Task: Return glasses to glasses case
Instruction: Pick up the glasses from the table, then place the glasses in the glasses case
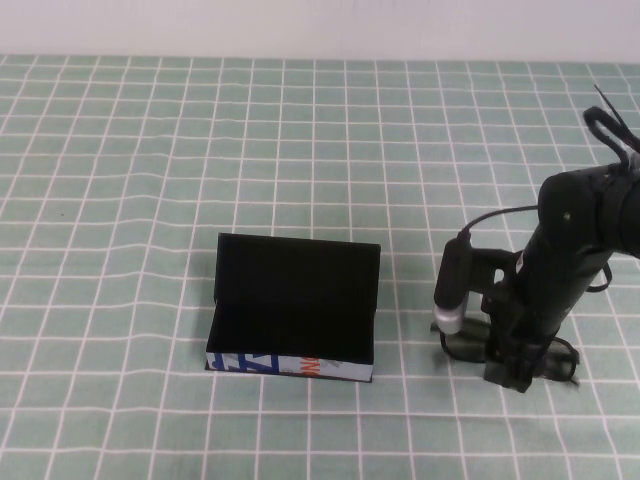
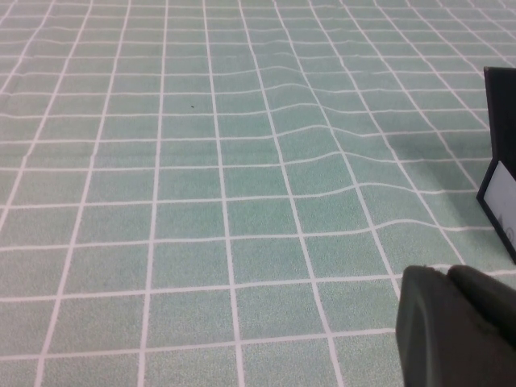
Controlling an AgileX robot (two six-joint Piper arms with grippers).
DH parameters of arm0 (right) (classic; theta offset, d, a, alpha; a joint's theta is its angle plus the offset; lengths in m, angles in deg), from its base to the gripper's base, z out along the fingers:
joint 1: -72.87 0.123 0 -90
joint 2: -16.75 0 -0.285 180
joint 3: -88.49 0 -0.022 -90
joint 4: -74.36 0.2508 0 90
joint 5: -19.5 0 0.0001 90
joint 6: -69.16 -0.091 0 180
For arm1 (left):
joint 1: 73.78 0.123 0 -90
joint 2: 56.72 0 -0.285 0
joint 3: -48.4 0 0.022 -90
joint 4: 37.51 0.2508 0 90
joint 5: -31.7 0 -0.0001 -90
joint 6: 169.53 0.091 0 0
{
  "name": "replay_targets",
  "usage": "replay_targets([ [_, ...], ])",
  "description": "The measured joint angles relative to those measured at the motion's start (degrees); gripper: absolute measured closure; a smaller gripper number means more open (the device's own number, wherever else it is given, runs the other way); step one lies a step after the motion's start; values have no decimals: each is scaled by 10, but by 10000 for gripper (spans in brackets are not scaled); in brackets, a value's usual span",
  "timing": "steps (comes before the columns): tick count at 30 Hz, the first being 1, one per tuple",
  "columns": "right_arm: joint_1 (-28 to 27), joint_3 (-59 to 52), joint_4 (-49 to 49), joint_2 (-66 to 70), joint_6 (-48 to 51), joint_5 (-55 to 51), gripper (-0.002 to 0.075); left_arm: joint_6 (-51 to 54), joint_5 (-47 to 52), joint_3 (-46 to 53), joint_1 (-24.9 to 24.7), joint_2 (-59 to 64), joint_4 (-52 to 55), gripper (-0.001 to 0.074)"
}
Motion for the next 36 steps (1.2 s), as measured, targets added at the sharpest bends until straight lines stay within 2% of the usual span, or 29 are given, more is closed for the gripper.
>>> replay_targets([
  [3,0,-2,-3,5,1,8,354,0,0,0,0,0,0,738],
  [7,0,-2,-4,5,1,8,469,0,0,0,0,0,0,738],
  [10,0,-3,-5,4,1,5,515,0,0,0,0,0,0,738],
  [30,1,19,-11,-91,-19,-47,536,0,0,0,0,0,0,738],
  [36,44,79,4,-117,-28,-91,537,0,0,0,0,0,0,738],
])
